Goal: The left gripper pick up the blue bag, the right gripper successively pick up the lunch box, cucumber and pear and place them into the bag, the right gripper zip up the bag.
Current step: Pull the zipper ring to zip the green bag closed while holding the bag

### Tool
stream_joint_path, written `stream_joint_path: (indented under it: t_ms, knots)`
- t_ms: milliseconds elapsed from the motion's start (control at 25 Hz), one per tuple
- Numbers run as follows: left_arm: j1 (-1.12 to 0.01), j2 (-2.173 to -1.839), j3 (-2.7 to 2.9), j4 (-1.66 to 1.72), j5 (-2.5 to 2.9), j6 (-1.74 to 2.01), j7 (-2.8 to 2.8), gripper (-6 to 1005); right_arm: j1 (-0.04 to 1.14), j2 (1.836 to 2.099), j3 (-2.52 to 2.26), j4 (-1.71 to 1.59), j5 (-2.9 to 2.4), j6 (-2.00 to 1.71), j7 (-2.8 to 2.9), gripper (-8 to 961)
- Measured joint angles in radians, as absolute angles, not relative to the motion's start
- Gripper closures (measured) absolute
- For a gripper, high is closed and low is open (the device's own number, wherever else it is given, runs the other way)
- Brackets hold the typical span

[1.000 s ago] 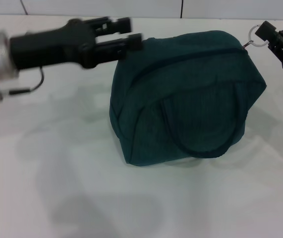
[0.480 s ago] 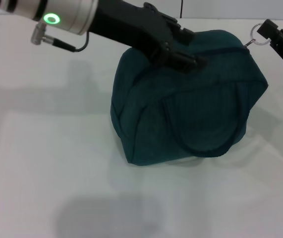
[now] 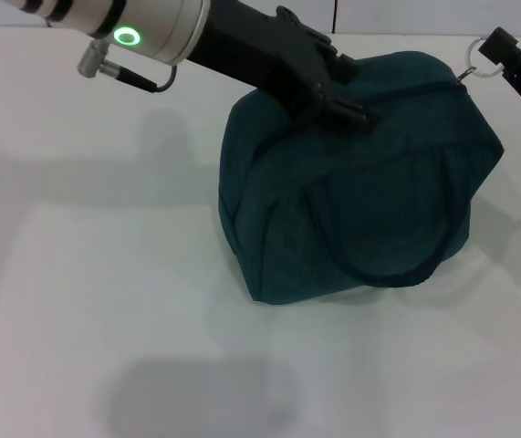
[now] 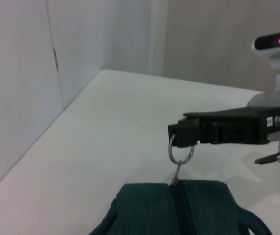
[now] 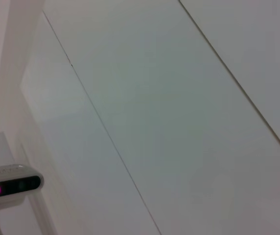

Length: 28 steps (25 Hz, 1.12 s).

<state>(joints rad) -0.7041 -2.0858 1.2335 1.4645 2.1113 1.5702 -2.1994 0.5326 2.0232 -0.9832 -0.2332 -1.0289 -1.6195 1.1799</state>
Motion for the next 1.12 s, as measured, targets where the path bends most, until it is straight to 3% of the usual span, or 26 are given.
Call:
stream_joint_path:
  t_ms: [600,1120]
  knots:
    - [-0.705,-2.088,1.266,1.442,2.146,1.525,-2.201,412,0.539,2.024,-0.983,-0.233,-1.032,-1.620,1.183,811]
    - [-0.698,-2.088,1.297,1.451,2.148,1.523,-2.159,773,0.539,2.023,-0.983,-0.233,-1.035,-1.620,1.186,805]
